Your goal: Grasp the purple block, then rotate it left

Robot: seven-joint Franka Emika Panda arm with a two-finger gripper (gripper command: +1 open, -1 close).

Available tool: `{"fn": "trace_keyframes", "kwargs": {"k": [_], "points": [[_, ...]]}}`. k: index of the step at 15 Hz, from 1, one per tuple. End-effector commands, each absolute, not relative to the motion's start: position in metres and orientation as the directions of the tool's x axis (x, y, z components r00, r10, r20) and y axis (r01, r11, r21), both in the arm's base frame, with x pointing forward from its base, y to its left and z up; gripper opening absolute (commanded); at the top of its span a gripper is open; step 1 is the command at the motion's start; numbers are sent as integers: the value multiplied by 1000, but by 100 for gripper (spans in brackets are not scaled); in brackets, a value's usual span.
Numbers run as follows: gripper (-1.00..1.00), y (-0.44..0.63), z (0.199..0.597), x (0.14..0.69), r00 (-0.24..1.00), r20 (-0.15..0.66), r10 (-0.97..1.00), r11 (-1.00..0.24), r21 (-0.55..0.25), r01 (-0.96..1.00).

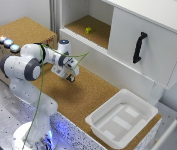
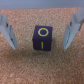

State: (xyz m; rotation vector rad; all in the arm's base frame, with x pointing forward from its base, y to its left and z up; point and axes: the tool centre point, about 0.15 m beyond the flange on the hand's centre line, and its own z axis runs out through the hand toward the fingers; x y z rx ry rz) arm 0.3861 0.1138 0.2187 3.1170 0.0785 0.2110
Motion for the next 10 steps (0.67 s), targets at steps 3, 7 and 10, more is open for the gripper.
{"fn": "trace_keyframes", "kwargs": {"k": [3, 7, 10], "points": [[-100, 117, 201, 421, 995, 97, -14, -995, 98, -23], [-100, 117, 201, 422, 994, 110, -14, -995, 96, -25], [-100, 118, 204, 418, 994, 107, -20, -994, 105, -31]]}}
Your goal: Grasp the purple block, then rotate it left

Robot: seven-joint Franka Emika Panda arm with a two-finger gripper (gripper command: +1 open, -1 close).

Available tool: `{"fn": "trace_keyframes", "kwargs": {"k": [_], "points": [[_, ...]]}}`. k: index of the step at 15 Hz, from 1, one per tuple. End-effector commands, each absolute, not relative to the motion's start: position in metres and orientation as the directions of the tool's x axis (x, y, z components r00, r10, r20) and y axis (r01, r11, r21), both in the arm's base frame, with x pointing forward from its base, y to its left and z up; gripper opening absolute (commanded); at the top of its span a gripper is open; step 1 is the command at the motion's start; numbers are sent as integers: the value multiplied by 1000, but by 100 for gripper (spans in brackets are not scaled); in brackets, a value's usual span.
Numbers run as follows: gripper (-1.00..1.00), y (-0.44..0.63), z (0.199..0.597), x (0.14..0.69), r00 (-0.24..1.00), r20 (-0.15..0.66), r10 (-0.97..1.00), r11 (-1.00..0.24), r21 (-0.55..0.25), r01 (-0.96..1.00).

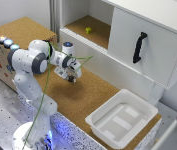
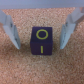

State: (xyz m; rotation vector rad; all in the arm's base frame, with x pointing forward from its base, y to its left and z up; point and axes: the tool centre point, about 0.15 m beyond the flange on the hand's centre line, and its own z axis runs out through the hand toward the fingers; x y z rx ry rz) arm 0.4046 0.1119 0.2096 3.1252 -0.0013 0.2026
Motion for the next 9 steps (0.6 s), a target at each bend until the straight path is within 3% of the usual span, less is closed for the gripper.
{"fn": "trace_keyframes", "kwargs": {"k": [1, 4, 9], "points": [[-100, 116, 205, 416, 994, 104, -28, -994, 105, -39], [-100, 116, 219, 410, 993, 112, -28, -994, 104, -40], [-100, 125, 282, 389, 983, 162, 84, -985, 166, 56]]}}
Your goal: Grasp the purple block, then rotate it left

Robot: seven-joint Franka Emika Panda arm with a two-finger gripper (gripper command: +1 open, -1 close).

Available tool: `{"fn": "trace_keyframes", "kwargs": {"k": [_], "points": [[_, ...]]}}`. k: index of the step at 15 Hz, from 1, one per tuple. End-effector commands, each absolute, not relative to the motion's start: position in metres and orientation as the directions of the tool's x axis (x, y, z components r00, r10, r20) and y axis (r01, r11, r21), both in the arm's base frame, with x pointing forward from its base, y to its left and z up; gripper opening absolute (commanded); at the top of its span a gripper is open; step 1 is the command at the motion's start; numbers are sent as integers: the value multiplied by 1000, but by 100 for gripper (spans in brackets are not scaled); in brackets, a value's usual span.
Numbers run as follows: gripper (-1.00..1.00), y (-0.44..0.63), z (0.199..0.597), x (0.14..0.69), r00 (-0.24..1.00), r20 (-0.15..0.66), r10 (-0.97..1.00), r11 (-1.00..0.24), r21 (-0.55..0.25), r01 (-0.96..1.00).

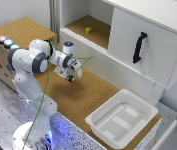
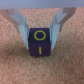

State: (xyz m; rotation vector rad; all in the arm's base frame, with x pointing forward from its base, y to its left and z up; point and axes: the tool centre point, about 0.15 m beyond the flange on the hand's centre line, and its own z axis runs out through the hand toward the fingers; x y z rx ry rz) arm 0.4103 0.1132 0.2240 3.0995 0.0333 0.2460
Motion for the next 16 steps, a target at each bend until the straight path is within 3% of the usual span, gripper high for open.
{"fn": "trace_keyframes", "kwargs": {"k": [1, 4, 9, 12, 16], "points": [[-100, 125, 293, 386, 981, 161, 108, -982, 170, 80], [-100, 130, 328, 378, 961, 174, 215, -968, 166, 186], [-100, 122, 335, 379, 895, 149, 421, -907, 87, 412], [-100, 117, 327, 380, 774, 131, 619, -783, 33, 621], [-100, 129, 314, 367, 529, 107, 842, -539, 102, 836]]}}
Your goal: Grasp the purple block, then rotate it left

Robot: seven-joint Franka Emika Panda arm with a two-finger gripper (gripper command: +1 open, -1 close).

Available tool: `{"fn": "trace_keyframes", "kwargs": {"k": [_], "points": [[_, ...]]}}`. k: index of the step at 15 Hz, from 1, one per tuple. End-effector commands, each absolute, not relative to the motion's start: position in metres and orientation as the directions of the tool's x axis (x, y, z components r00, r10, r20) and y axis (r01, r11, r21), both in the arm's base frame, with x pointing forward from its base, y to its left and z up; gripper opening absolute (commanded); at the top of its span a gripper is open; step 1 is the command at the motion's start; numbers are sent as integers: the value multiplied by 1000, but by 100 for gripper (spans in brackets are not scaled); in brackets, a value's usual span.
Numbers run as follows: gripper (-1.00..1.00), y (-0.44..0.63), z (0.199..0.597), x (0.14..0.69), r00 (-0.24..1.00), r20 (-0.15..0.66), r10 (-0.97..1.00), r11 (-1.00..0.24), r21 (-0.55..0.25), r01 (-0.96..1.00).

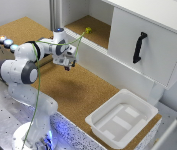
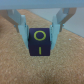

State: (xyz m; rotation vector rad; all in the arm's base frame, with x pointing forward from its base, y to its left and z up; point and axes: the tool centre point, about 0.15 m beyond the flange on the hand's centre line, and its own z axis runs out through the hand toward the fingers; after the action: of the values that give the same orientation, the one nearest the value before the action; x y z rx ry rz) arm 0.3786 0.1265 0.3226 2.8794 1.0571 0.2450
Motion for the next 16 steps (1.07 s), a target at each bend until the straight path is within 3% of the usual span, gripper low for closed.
{"fn": "trace_keyframes", "kwargs": {"k": [1, 5, 7, 11, 16], "points": [[-100, 132, 309, 364, 458, 107, 883, -468, 113, 876], [-100, 142, 284, 364, 211, 83, 974, -221, 146, 964], [-100, 148, 266, 370, 65, 31, 997, -69, 158, 985], [-100, 153, 236, 391, -128, -7, 992, 128, 128, 984], [-100, 145, 216, 401, -98, 38, 994, 97, 23, 995]]}}
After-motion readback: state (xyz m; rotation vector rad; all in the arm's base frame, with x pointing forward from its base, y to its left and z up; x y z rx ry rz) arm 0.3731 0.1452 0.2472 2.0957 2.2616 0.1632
